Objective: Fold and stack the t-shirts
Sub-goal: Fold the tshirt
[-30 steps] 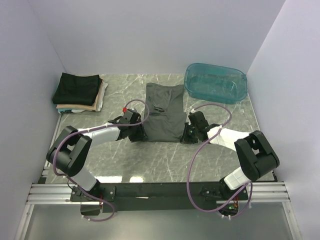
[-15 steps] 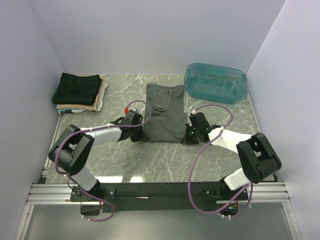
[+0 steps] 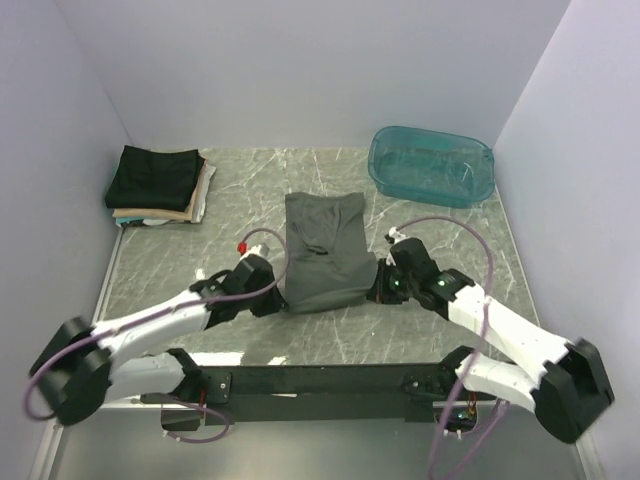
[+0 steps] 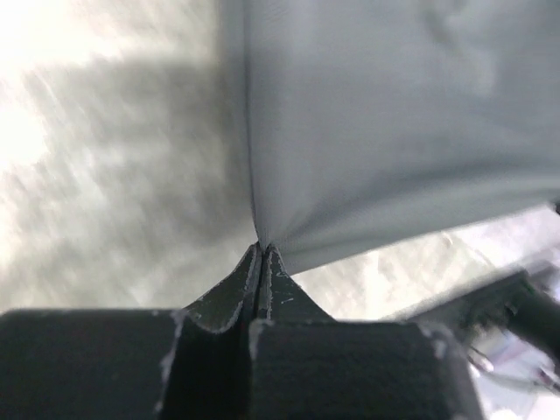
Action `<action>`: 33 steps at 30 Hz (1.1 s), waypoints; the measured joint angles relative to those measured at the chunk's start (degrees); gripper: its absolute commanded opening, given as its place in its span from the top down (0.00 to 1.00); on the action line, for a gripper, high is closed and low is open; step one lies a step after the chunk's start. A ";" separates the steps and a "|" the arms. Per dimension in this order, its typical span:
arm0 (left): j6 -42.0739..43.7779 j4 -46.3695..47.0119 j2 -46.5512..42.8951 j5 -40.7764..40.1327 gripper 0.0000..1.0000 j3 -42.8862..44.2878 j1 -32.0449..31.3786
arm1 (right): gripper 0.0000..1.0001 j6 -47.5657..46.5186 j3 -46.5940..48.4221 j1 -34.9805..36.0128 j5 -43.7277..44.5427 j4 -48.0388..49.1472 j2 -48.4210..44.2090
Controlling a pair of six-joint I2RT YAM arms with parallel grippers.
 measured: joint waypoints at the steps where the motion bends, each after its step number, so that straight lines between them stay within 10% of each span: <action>1: -0.85 -1.16 -2.47 -0.39 0.99 -0.35 -1.20 | 1.00 0.11 0.00 1.01 0.09 -1.70 -2.10; 12: -7.72 -8.92 -25.38 -4.81 0.99 -3.85 -5.88 | 1.00 -0.31 5.40 3.45 -2.47 -11.96 -12.79; 33: -4.81 -12.09 -12.98 -17.64 0.99 11.78 5.64 | 1.00 -2.47 12.87 -8.70 -22.34 4.22 -0.33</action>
